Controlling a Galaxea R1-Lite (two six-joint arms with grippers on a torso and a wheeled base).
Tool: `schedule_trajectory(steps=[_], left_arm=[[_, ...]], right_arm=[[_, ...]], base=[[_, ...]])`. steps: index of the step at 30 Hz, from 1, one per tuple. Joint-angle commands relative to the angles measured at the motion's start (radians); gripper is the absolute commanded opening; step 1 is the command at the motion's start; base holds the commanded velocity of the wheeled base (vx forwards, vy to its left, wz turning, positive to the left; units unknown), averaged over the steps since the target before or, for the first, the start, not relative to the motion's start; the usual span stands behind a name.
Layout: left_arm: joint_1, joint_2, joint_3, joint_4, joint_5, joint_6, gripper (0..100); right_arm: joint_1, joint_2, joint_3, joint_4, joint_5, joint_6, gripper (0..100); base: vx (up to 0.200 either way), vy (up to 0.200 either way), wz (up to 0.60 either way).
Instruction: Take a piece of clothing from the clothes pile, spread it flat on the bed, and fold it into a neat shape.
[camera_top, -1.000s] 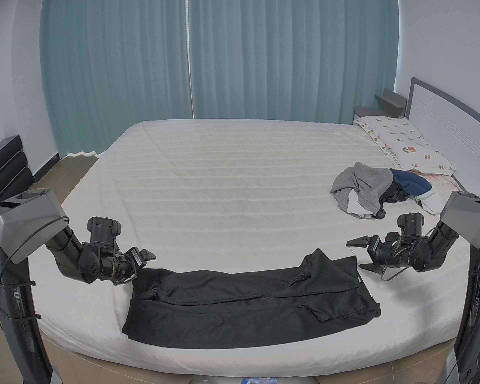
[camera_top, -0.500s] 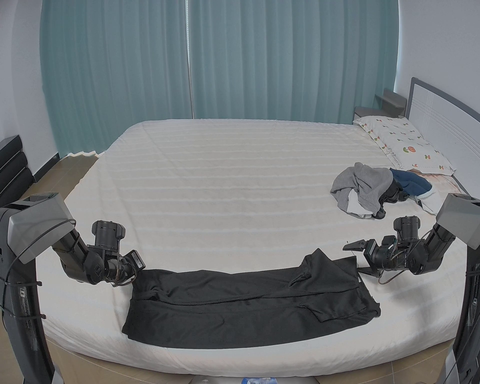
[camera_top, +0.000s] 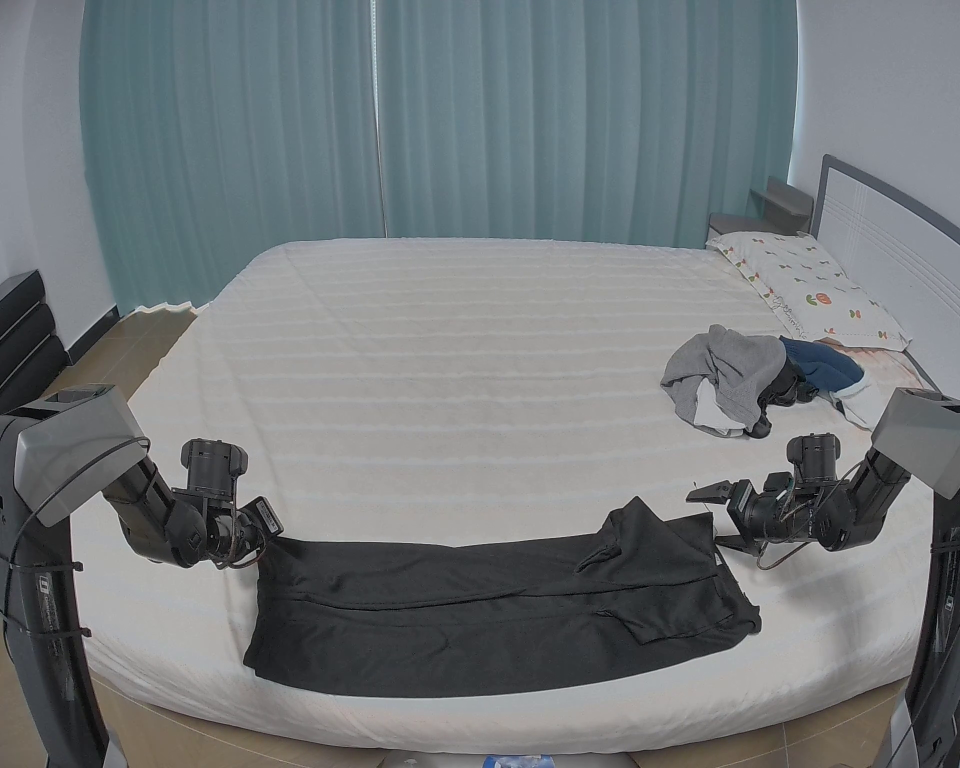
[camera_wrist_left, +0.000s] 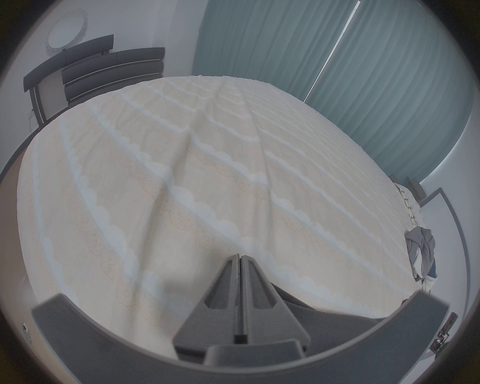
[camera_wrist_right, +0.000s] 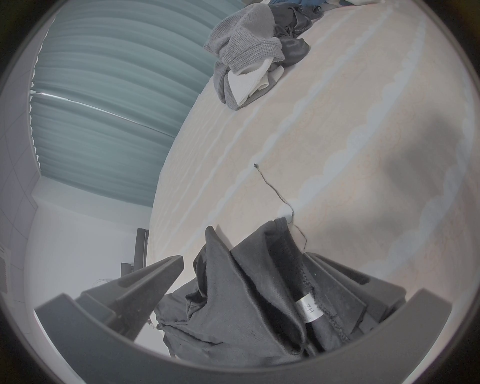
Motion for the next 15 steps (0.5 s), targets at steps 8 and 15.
schedule_trajectory(steps=[8, 15], left_arm=[[0.005, -0.013, 0.006, 0.001, -0.004, 0.000, 100], [0.005, -0.003, 0.002, 0.002, -0.006, 0.000, 100]], right_arm=[[0.001, 0.014, -0.019, -0.003, -0.032, 0.002, 100], [0.017, 0.013, -0.049, -0.014, -0.032, 0.048, 100]], base=[[0.000, 0.000, 0.00], [0.000, 0.000, 0.00]])
